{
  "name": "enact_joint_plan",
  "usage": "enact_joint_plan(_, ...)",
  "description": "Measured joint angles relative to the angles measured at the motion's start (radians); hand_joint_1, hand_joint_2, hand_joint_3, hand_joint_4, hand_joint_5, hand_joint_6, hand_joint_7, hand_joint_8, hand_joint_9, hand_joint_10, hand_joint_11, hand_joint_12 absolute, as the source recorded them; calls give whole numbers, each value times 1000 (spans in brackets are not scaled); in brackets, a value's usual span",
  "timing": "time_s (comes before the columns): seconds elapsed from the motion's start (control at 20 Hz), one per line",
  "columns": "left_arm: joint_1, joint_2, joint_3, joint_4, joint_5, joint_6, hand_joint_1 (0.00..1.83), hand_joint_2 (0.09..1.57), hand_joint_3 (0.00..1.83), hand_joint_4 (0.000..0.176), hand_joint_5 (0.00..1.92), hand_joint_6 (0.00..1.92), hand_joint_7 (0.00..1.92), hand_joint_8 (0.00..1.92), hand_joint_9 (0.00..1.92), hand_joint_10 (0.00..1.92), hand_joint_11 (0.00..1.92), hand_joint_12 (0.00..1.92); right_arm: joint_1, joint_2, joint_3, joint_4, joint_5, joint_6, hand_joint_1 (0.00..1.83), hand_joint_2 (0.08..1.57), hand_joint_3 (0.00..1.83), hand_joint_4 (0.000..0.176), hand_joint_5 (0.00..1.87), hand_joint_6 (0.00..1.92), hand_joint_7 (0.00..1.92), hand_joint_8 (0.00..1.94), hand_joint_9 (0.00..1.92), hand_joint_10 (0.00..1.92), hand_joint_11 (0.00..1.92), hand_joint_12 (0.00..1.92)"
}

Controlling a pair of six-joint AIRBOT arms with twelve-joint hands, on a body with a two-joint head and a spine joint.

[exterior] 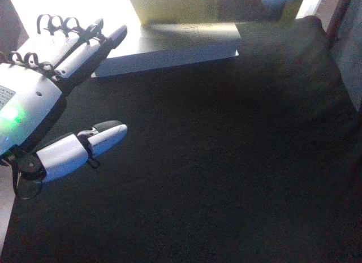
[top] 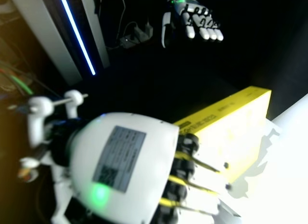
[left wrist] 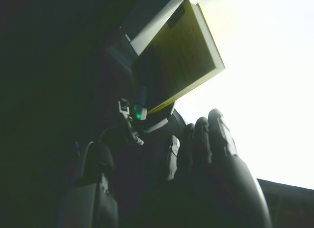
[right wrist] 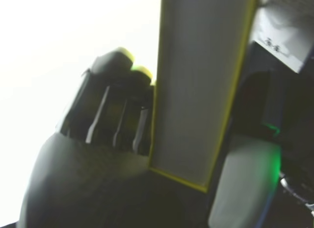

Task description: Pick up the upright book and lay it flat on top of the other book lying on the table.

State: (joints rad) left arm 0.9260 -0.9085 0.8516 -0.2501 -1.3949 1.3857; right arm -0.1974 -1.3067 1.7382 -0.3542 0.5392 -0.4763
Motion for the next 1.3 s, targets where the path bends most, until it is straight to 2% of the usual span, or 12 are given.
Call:
enact_joint_plan(0.2,0,0,0,-5,0,0,461,1235,4,122,0,0,0,0,0,0,0,0,-34,0,-28,-34,29,1,1179,867,827,0,834,1417,710,1798,778,1921,806,1921)
enact_joint_plan(0.25,0,0,0,-6,-1,0,457,1234,3,140,0,0,0,0,0,0,0,0,-41,0,-28,-31,39,2,1144,954,704,0,791,1509,635,1754,696,1921,745,1921)
enact_joint_plan(0.4,0,0,0,-7,-1,0,432,1231,1,130,0,0,0,0,0,0,0,0,-64,0,-24,-24,58,5,1084,1280,123,0,637,1502,559,1738,449,1921,483,1921)
enact_joint_plan(0.45,0,0,0,-8,-1,0,439,1230,0,127,0,0,0,0,0,0,0,0,-69,-3,-19,-26,53,5,1110,1207,36,0,289,1355,313,1536,325,1810,311,1921)
enact_joint_plan(0.6,0,0,0,-10,-3,0,459,1232,1,133,0,0,0,0,0,0,0,0,-85,-7,-19,-49,10,0,904,1201,14,0,3,491,29,591,7,1057,5,1721)
enact_joint_plan(0.65,0,0,0,-12,-3,0,440,1232,1,133,0,0,0,0,0,0,0,0,-94,-8,-26,-53,-15,0,814,1203,11,0,0,107,5,174,1,521,0,1431)
enact_joint_plan(0.7,0,0,0,-13,-5,0,424,1229,0,143,0,0,0,0,0,0,0,0,-99,-5,-34,-55,-27,0,750,1211,7,8,0,21,0,34,0,169,0,1090)
enact_joint_plan(0.8,2,0,0,-16,-9,0,410,1223,0,165,0,0,0,0,0,0,0,0,-98,-1,-39,-54,-23,1,721,1182,0,21,0,0,0,0,0,6,0,120)
enact_joint_plan(0.85,2,0,0,-17,-11,0,394,1219,0,172,0,0,0,0,0,0,0,0,-98,2,-38,-54,-20,1,707,1166,0,7,0,0,0,0,0,0,0,23)
enact_joint_plan(0.95,2,0,0,-23,-16,0,388,1223,0,173,0,0,0,0,0,0,0,0,-98,5,-38,-54,-21,4,674,1165,0,1,0,0,0,0,0,0,0,0)
enact_joint_plan(1.15,3,0,0,-24,-19,0,388,1222,0,176,0,0,0,0,0,0,0,0,-98,9,-39,-54,-21,12,603,1179,1,49,0,0,0,0,0,0,0,0)
enact_joint_plan(1.3,5,0,0,-27,-23,0,375,1220,0,172,0,0,0,0,0,0,0,0,-99,9,-38,-55,-21,35,519,1159,0,30,0,0,0,0,0,0,0,0)
